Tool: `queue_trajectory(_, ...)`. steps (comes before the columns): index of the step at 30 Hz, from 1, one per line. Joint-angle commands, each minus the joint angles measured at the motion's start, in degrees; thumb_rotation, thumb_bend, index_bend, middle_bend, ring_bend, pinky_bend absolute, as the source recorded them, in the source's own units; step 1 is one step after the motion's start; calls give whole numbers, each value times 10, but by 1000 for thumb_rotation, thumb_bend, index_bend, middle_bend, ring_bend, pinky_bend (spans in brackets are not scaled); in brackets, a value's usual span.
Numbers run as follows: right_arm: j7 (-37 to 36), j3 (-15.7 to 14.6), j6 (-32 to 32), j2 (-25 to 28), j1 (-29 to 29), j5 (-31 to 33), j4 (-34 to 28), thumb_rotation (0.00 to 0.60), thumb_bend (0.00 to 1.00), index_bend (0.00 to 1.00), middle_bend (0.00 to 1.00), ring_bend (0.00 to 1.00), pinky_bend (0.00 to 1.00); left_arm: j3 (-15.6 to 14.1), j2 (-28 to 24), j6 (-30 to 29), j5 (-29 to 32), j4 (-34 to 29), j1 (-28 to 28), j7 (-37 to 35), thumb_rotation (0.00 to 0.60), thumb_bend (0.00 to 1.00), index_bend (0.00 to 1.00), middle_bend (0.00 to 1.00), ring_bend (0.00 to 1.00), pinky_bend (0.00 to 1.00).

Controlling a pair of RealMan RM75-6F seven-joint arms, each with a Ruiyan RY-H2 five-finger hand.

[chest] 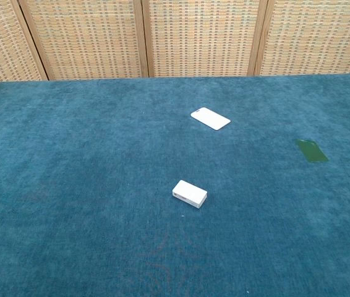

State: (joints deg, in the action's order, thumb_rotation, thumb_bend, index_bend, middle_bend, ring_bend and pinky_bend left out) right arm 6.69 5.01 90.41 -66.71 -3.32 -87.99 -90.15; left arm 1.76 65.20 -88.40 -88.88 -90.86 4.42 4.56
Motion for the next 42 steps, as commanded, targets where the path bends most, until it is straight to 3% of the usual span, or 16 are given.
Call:
queue_trajectory(1,-3,-3,-2,0,1,-1,2,600,0,80,0,0,0,-1,-1,1,0,-1,0,0,600,0,0,0,0,0)
queue_trajectory(10,-26,-1,-48,9,-22,6,-9,600,0,80,0,0,0,1,0,4,0,-1,3,-1,600,0,0,0,0,0)
queue_trajectory(15,-27,37,-139,25,-90,36,-17,600,33,86,0,0,0,7,1,9,5,1,8,-7,600,0,0,0,0,0)
queue_trajectory(19,-30,80,-243,23,-170,80,7,600,173,199,0,0,0,12,2,11,13,0,10,-7,600,0,0,0,0,0)
queue_trajectory(26,-20,105,-416,-59,-295,148,152,600,421,320,0,0,0,26,9,19,34,-5,17,11,600,0,0,0,0,0)
queue_trajectory(33,5,100,-512,-148,-367,192,292,600,495,332,0,0,0,35,15,38,58,-6,27,27,600,0,0,0,0,0)
queue_trajectory(42,21,79,-566,-242,-409,216,425,600,517,332,0,0,0,42,18,52,79,-9,34,41,600,0,0,0,0,0)
